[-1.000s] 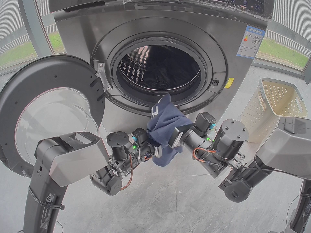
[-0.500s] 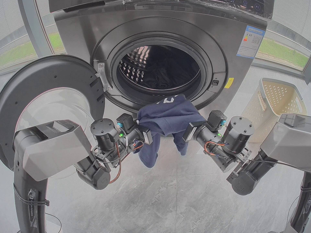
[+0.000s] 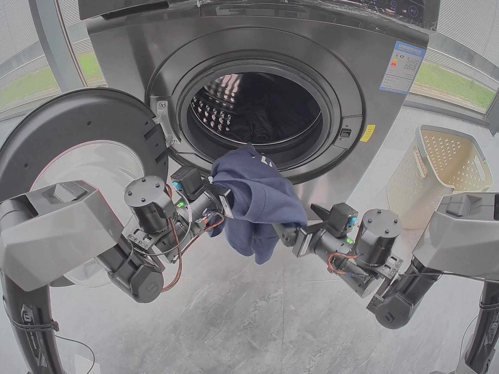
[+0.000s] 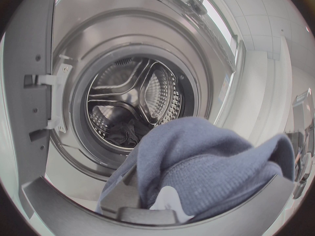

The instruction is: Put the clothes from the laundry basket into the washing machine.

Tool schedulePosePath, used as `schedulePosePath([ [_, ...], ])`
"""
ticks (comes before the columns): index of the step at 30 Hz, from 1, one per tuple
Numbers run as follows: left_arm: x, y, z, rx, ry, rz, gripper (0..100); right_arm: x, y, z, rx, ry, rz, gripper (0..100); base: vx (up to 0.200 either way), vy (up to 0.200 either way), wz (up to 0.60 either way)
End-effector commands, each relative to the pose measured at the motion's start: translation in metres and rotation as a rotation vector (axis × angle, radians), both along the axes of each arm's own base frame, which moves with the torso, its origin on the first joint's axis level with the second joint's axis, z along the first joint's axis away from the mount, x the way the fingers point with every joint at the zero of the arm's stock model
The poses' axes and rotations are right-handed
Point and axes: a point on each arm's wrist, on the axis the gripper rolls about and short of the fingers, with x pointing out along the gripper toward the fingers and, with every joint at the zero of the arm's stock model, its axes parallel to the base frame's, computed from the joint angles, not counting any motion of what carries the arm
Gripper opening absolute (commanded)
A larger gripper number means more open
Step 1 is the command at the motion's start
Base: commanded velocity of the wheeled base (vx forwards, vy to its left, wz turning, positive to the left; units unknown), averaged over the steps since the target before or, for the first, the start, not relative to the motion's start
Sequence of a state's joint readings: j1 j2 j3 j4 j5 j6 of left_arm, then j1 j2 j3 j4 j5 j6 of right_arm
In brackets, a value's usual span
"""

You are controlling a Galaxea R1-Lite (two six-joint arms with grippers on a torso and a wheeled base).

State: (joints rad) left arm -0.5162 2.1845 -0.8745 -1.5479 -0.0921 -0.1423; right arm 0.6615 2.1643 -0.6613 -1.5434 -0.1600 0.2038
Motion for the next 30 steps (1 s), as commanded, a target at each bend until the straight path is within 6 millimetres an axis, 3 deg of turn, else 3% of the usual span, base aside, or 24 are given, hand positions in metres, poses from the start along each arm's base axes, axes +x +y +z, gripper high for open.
schedulePosePath([
  [1,-0.022,0.013,0.037,-0.068,-0.045,0.006,0,-0.034,-0.010,-0.024,-0.108,0.113,0.068,100,0.000,0.000,0.00],
  [6,-0.055,0.029,0.049,-0.055,-0.035,-0.002,0,-0.061,-0.027,-0.017,-0.138,0.147,0.104,100,0.000,0.000,0.00],
  [11,-0.083,0.040,0.052,-0.045,-0.011,-0.017,0,-0.077,-0.042,-0.021,-0.194,0.182,0.115,100,0.000,0.000,0.00],
  [20,-0.087,0.034,0.027,0.026,0.062,-0.033,0,-0.063,-0.057,-0.018,-0.173,0.179,0.037,100,0.000,0.000,0.00],
  [30,-0.088,0.031,0.023,0.043,0.071,-0.043,0,-0.057,-0.060,-0.016,-0.160,0.170,0.016,100,0.000,0.000,0.00],
])
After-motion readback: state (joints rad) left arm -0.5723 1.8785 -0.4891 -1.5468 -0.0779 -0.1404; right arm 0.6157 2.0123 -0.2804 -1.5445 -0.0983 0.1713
